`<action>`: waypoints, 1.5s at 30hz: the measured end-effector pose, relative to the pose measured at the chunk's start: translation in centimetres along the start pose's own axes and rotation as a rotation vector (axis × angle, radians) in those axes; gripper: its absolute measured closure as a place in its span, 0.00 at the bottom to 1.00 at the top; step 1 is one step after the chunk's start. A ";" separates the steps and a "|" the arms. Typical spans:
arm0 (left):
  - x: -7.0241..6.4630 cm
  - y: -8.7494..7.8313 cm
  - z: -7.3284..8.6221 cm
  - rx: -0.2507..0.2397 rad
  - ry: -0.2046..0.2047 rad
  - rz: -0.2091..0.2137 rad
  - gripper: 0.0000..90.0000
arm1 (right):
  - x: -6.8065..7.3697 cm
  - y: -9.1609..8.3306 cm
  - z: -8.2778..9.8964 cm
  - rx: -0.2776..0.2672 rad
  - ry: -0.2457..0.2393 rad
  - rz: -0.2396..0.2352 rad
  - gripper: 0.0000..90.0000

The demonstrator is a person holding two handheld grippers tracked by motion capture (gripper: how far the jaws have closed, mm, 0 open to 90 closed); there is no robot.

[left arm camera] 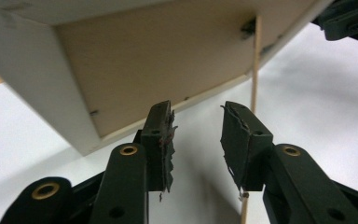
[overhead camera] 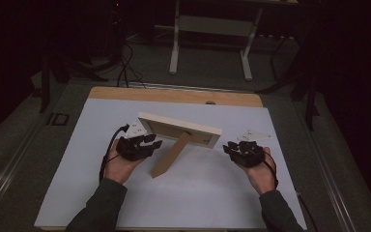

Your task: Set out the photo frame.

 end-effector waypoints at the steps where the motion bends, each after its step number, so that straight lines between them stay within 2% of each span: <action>1: 0.1 0.0 0.0 0.003 -0.010 -0.004 0.72 | -0.1 0.0 -0.1 -0.007 0.007 0.007 0.82; 6: 0.8 -0.1 0.0 0.005 -0.028 -0.033 0.75 | -0.5 -0.1 -0.8 -0.039 0.027 0.027 0.91; 9: 1.1 -0.1 -0.1 0.011 -0.032 -0.053 0.83 | -0.6 0.0 -1.5 -0.064 0.030 0.029 0.99; 11: 1.3 0.0 -0.2 0.011 -0.038 -0.069 0.88 | -0.5 0.2 -1.9 -0.076 0.046 0.009 1.00; 16: 1.6 0.3 -0.6 0.009 -0.058 -0.071 1.00 | -0.3 1.1 -2.9 -0.090 0.060 -0.013 1.00; 27: 2.1 0.8 -0.9 -0.004 -0.092 -0.074 1.00 | 0.6 2.9 -4.7 -0.096 0.082 -0.082 1.00; 30: 2.1 0.9 -1.0 -0.004 -0.092 -0.075 1.00 | 0.9 3.1 -4.9 -0.097 0.089 -0.094 1.00; 33: 2.1 1.0 -1.1 -0.004 -0.092 -0.076 1.00 | 0.9 2.9 -5.1 -0.102 0.112 -0.126 1.00; 42: 2.1 1.8 -1.3 0.005 -0.102 -0.065 1.00 | 1.0 2.7 -5.2 -0.103 0.110 -0.136 1.00; 45: 2.0 2.1 -1.3 0.010 -0.106 -0.061 1.00 | 1.0 2.7 -5.2 -0.098 0.120 -0.152 1.00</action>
Point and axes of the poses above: each handheld gripper's, and its own axes: y roughly forward along the jaws, z roughly out of its underside, x roughly to its left, the point moved 9 cm from there along y, roughly forward along the jaws, and after that the axes turned 11 degrees about y, right-handed, at the moved point
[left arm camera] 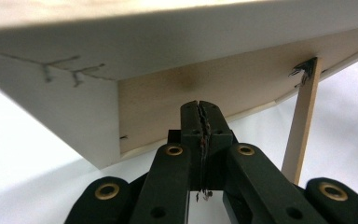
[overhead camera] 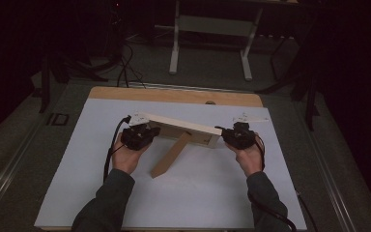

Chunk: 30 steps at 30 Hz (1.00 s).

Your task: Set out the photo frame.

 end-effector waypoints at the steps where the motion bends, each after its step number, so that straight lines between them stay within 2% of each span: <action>1: 0.0 0.1 0.0 0.001 -0.001 0.003 1.00 | 0.0 0.0 0.0 0.001 -0.001 -0.001 1.00; 15: -0.4 0.8 -0.7 0.008 -0.004 0.011 1.00 | 0.3 0.0 -0.1 0.010 -0.008 -0.016 1.00; 30: -1.7 1.7 -2.0 0.019 0.037 0.030 1.00 | 1.2 0.0 0.0 0.023 -0.040 -0.041 1.00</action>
Point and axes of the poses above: each handheld gripper's, and its own axes: y roughly forward along the jaws, z roughly out of its underside, x roughly to its left, the point moved 9 cm from there along y, roughly forward along the jaws, and after that the axes turned 11 degrees about y, right-handed, at the moved point
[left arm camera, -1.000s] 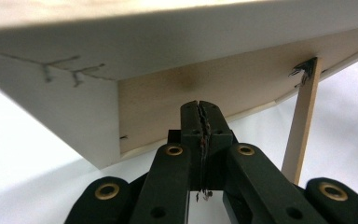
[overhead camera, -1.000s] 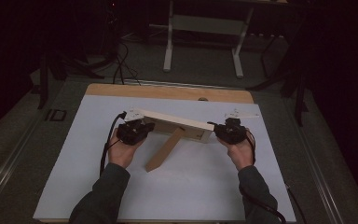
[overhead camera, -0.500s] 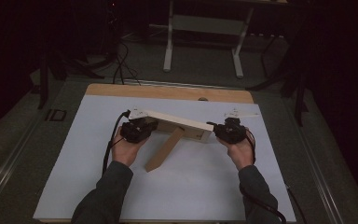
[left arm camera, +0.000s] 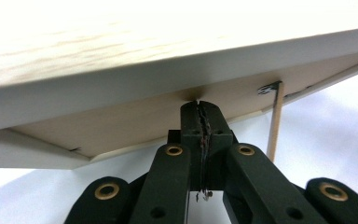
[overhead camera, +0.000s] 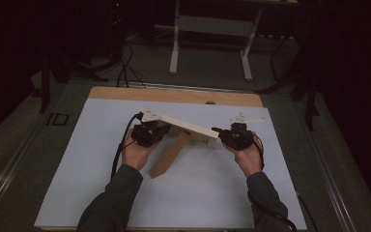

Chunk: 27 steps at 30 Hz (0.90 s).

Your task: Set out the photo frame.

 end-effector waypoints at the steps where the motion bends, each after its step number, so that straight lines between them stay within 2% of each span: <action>1: -0.1 0.0 -0.1 0.001 0.003 0.003 1.00 | 0.0 0.0 0.0 0.000 -0.002 0.000 1.00; 6: -0.5 0.0 -0.4 -0.002 0.002 0.009 1.00 | 0.2 0.0 0.1 0.006 -0.007 -0.006 1.00; 19: -2.1 -0.2 -1.5 -0.013 0.044 0.037 1.00 | 0.5 0.0 0.2 0.017 -0.022 -0.012 1.00; 27: -2.5 -0.2 -1.9 -0.007 0.058 0.046 1.00 | 0.5 -0.1 0.2 0.018 -0.024 -0.013 1.00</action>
Point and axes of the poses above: each handheld gripper's, and its own axes: y roughly forward along the jaws, z roughly out of its underside, x roughly to its left, the point moved 9 cm from there along y, roughly forward along the jaws, and after that the axes turned 11 degrees about y, right-handed, at the moved point
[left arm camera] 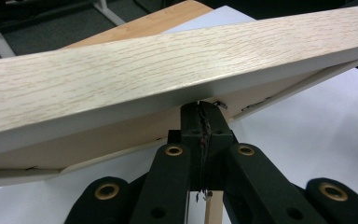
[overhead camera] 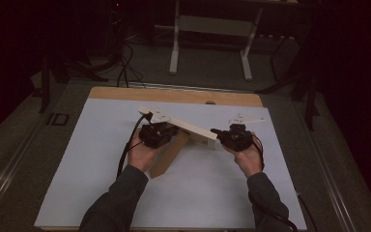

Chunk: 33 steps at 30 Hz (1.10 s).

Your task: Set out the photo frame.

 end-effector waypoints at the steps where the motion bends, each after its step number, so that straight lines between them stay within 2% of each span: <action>1: 0.0 0.0 0.0 0.000 0.003 0.000 1.00 | 0.0 0.0 0.0 0.000 0.000 -0.001 1.00; 12: -0.9 0.3 -0.5 -0.005 0.009 0.023 1.00 | 0.2 0.0 0.0 -0.002 -0.002 -0.003 1.00; 33: -1.3 1.0 -0.7 0.003 0.006 0.027 1.00 | 0.9 0.0 0.3 0.008 -0.021 -0.020 1.00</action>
Point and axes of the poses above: each handheld gripper's, and its own axes: y roughly forward along the jaws, z roughly out of its underside, x roughly to its left, the point moved 9 cm from there along y, roughly forward along the jaws, and after that the axes turned 11 degrees about y, right-handed, at the moved point
